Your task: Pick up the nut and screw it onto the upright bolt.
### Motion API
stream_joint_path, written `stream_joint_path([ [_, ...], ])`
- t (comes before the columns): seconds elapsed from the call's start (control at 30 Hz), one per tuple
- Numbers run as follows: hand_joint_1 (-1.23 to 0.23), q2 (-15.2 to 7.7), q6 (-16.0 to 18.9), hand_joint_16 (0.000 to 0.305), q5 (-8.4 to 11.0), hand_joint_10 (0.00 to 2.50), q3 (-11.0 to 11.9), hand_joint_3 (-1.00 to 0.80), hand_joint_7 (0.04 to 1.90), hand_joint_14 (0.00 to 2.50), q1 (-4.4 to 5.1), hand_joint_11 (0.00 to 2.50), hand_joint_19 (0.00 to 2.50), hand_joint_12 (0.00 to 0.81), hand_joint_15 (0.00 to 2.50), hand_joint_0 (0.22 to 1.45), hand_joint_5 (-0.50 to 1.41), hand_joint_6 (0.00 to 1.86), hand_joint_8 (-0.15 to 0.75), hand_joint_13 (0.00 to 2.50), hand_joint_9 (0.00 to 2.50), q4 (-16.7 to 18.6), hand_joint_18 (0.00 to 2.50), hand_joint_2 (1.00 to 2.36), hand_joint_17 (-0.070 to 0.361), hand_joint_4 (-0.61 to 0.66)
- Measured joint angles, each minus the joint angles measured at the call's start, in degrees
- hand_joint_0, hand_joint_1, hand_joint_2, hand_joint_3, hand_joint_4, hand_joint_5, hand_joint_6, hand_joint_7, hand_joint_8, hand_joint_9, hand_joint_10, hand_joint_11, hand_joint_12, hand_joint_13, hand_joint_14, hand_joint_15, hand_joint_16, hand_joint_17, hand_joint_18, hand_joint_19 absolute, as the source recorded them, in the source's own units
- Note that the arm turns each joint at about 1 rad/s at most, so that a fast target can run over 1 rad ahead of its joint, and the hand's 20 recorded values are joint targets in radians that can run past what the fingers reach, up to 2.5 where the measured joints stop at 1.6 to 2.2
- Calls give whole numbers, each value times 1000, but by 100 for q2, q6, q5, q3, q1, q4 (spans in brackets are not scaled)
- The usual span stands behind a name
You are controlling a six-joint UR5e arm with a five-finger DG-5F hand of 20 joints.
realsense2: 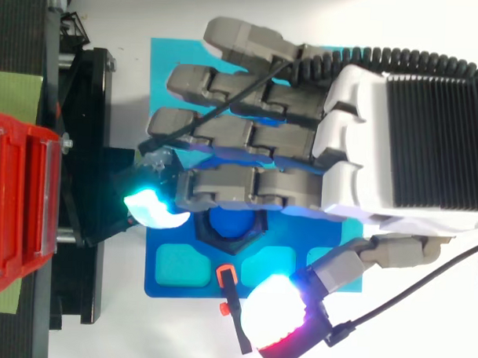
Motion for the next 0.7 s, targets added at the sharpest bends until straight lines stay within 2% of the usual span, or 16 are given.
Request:
stream_joint_path([
  [0.17,-372,-4,-2,73,10,0,-64,-500,500,0,30,0,0,376,0,442,-231,500,191,120,245,33,0,1000,164,63],
  [0.37,-370,-6,-8,72,-9,0,-68,-500,500,0,9,0,0,375,0,444,-224,500,198,137,271,36,0,1000,161,74],
  [0.5,-370,-116,5,70,-16,0,-70,-500,500,0,-3,0,0,376,0,445,-217,500,205,170,297,64,0,1000,158,91],
  [0.7,-370,-288,117,70,-41,0,-62,-500,511,0,-18,0,0,385,0,447,-205,500,222,204,329,283,0,1000,157,125],
])
